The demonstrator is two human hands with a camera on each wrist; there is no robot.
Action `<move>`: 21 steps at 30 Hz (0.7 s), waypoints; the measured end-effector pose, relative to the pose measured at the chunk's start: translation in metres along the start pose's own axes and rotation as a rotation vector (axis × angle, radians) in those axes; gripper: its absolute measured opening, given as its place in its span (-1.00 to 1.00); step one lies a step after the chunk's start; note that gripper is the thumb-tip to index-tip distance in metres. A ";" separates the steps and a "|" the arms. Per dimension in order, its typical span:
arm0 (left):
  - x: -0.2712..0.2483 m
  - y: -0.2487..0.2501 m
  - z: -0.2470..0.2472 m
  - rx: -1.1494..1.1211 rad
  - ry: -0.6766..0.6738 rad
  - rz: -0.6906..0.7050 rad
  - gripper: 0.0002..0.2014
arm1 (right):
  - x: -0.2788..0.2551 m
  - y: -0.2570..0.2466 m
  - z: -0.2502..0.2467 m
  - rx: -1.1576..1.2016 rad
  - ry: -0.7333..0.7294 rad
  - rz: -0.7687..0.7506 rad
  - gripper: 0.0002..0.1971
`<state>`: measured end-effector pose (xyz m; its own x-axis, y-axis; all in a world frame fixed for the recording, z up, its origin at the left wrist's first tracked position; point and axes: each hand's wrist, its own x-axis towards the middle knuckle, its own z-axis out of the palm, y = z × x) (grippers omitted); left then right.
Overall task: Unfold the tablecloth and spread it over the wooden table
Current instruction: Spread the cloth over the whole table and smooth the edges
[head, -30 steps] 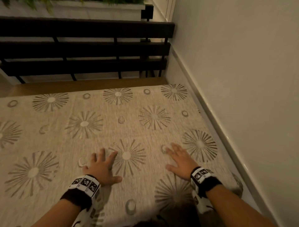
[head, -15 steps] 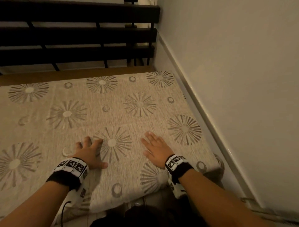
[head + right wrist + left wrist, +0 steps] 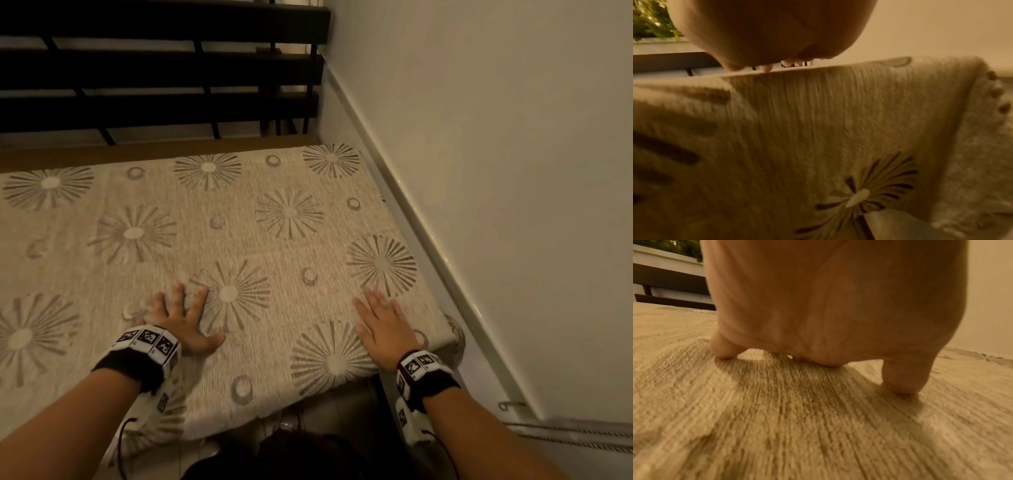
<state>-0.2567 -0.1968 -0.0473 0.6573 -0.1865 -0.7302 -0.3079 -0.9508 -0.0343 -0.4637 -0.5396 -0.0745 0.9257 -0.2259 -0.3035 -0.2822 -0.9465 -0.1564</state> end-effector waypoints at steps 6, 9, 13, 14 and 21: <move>-0.001 0.003 0.004 -0.002 0.027 -0.008 0.16 | -0.023 0.074 -0.002 0.224 0.129 0.588 -0.38; 0.001 0.003 0.003 -0.002 0.034 0.010 0.19 | -0.013 0.076 -0.019 0.531 0.115 0.787 -0.40; -0.002 0.001 -0.002 0.012 0.021 0.037 0.27 | 0.002 0.060 -0.048 0.638 0.057 1.028 -0.31; -0.005 0.001 -0.003 -0.001 0.031 0.045 0.25 | 0.005 0.052 -0.054 0.527 0.089 1.026 -0.27; -0.061 0.027 0.029 -0.098 0.442 0.211 -0.21 | 0.025 -0.115 -0.036 -0.028 0.028 -0.230 -0.38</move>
<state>-0.3252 -0.2042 -0.0237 0.8225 -0.4445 -0.3549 -0.4138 -0.8957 0.1630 -0.3988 -0.4451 -0.0300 0.9716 -0.0092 -0.2363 -0.0559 -0.9798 -0.1918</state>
